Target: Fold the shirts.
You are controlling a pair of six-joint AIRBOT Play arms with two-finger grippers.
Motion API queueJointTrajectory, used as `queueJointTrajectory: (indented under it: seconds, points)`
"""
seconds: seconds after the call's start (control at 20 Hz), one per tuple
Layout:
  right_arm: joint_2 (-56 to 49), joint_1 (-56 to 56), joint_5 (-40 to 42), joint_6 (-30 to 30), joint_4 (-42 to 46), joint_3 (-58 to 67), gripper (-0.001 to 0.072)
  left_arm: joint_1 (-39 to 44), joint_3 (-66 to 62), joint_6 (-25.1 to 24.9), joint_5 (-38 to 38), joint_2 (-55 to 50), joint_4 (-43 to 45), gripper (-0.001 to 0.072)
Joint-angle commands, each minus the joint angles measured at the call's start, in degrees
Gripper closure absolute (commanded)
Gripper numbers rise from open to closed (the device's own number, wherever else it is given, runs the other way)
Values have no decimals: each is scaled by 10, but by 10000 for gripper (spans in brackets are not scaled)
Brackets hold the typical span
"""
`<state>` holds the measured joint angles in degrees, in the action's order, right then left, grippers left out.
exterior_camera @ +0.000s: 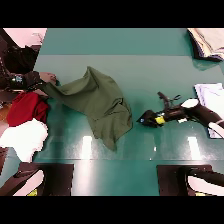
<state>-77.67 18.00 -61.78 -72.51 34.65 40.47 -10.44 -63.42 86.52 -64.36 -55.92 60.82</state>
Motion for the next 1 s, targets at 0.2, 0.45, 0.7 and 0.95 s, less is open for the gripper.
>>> queueJointTrajectory:
  seconds: [0.2, 0.45, 0.7, 0.95]
  points:
    - [-58, 94, 19, 5, -21, 54, 390, 0, -1, -12, -22, 0, 0, 684]
    - [-2, 63, 33, 12, -15, 54, 697, 0, -3, -15, -21, 2, -2, 685]
    - [165, -94, 46, 12, -14, 169, 699, 0, -182, -14, -14, 9, -12, 685]
    - [265, -241, 78, 12, 58, 428, 699, 0, -449, -15, 1, 9, -91, 684]
